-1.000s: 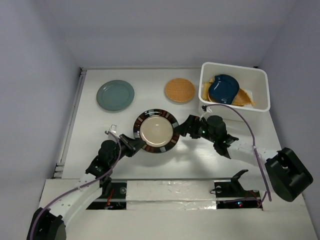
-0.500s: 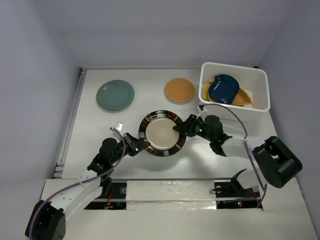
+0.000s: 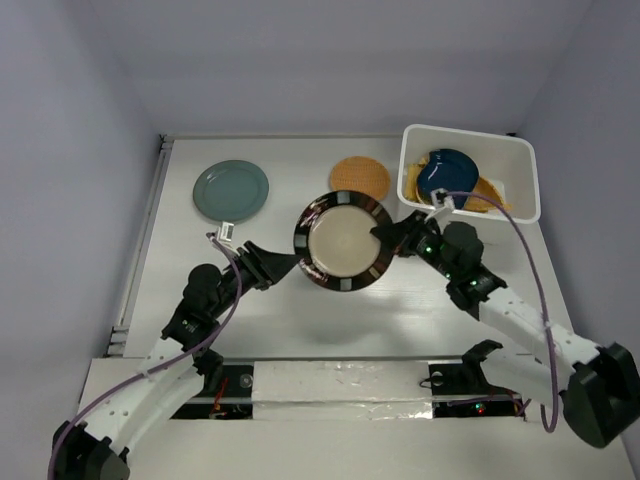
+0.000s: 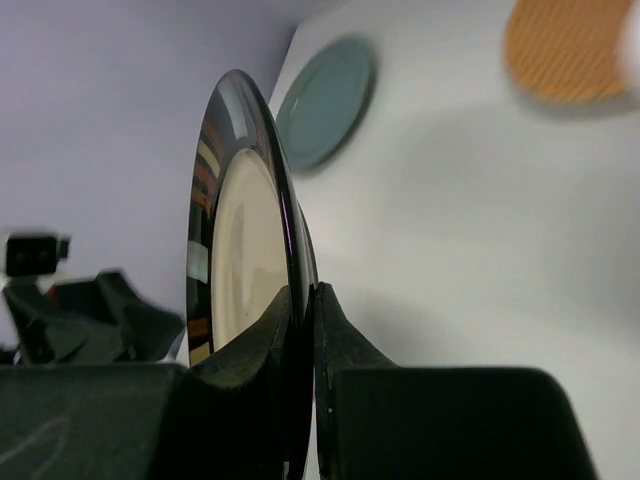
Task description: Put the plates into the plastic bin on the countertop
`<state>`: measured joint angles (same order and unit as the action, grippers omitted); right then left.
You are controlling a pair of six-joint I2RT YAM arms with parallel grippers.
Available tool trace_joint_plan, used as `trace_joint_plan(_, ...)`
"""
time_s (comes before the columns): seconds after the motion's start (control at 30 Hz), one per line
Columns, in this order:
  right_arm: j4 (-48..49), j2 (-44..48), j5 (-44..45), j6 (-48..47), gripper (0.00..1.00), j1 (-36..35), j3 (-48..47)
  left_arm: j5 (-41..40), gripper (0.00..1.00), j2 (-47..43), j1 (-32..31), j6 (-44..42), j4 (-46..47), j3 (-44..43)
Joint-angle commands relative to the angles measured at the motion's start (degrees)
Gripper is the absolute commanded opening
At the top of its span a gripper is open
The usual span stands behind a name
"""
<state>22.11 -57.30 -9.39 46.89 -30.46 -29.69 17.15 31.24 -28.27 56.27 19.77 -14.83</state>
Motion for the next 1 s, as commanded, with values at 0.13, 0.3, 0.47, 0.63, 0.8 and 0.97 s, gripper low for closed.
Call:
trace_joint_plan(0.13, -10.2, 9.3, 15.9, -5.8, 0.0, 17.7, -16.4, -3.1, 0.46, -2.2, 0.1, -6.0, -1.4, -2.8)
trace_joint_plan(0.3, -11.2, 4.1, 11.9, -4.0, 0.0, 31.3, -21.7, -2.3, 0.46, -1.4, 0.1, -7.2, -1.5, -2.0)
trace_joint_plan(0.47, -11.4, -5.8, 6.4, -2.0, 0.0, 39.4, -26.6, -2.4, 0.45, -1.4, 0.1, -8.8, -2.7, -1.5)
trace_joint_plan(0.63, -10.9, -14.2, 4.5, -1.7, 0.0, 43.8, -30.9, -2.4, 0.45, -1.6, 0.1, -9.2, -2.3, -0.9)
trace_joint_plan(0.8, -10.3, -19.9, 5.2, -2.8, 0.0, 43.8, -32.4, -3.5, 0.45, 1.1, 0.1, -10.0, -0.9, -1.0)
trace_joint_plan(0.97, -9.1, -22.3, 6.1, -4.1, 0.0, 43.8, -31.2, -5.6, 0.4, 8.5, 0.1, -12.2, -0.2, -3.4)
